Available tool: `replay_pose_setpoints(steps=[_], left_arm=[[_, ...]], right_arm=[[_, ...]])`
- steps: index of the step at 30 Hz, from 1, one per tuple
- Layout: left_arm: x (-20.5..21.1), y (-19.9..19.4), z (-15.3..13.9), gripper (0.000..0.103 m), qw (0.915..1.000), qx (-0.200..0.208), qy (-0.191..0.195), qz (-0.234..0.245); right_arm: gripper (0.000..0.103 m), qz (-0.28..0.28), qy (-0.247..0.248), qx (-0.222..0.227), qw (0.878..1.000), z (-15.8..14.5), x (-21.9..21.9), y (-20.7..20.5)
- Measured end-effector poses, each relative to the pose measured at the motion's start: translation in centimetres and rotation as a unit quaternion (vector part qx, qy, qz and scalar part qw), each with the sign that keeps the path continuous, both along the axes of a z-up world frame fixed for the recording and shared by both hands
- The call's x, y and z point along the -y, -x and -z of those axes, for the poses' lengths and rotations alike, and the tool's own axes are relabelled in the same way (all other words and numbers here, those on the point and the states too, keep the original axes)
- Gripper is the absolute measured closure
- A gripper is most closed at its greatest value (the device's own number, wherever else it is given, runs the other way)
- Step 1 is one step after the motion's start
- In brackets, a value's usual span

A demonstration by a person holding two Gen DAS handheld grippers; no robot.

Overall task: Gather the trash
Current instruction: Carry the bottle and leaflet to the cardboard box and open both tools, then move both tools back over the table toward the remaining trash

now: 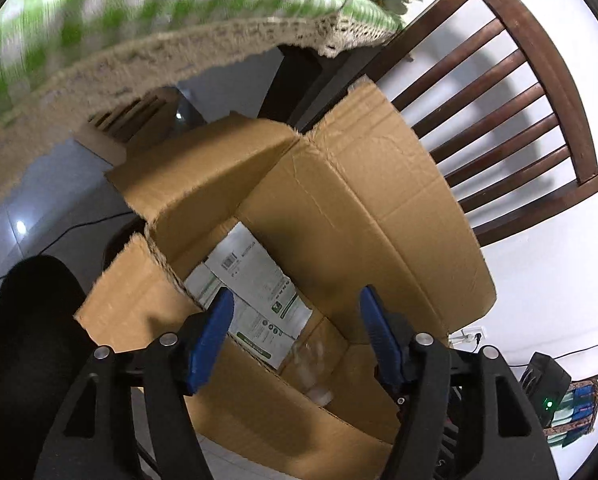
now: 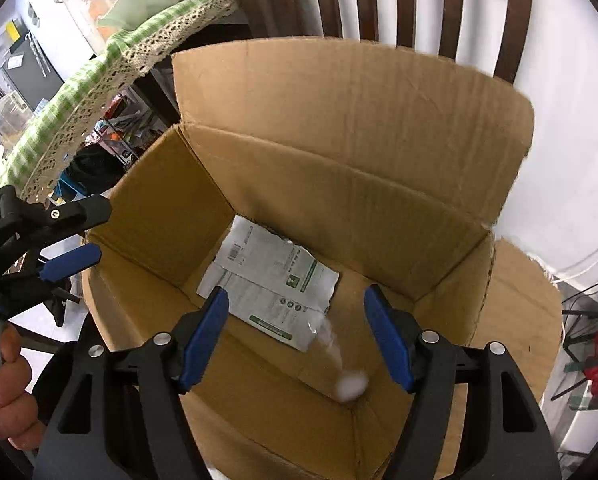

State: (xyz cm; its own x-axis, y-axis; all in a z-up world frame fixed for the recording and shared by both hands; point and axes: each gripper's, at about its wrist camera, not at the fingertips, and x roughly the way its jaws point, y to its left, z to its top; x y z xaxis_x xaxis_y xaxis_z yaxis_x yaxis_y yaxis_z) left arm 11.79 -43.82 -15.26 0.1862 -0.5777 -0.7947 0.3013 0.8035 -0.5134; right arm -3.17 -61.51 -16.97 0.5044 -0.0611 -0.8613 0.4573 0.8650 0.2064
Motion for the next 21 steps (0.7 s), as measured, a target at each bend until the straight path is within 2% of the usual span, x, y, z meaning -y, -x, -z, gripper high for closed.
replay_pose_setpoints(steps=[6, 8, 14, 21], left_arm=[[0.0, 0.8, -2.1, 0.037, 0.9988, 0.031, 0.002, 0.039], [0.0, 1.1, -2.8, 0.033, 0.9968, 0.048, 0.007, 0.063], [0.3, 1.2, -6.7, 0.029, 0.9864, 0.122, 0.017, 0.109], [-1.4, 0.6, -11.7, 0.022, 0.9712, 0.210, 0.030, 0.109]], right_arm=[[0.035, 0.003, 0.027, 0.002, 1.000, -2.1, -0.6, -0.6], [0.033, 0.005, 0.046, 0.004, 0.999, -3.2, -0.6, -0.4], [0.031, 0.030, 0.086, 0.005, 0.996, -6.2, -0.3, 0.2], [0.028, 0.033, 0.126, 0.022, 0.991, -9.3, -1.7, -0.3]])
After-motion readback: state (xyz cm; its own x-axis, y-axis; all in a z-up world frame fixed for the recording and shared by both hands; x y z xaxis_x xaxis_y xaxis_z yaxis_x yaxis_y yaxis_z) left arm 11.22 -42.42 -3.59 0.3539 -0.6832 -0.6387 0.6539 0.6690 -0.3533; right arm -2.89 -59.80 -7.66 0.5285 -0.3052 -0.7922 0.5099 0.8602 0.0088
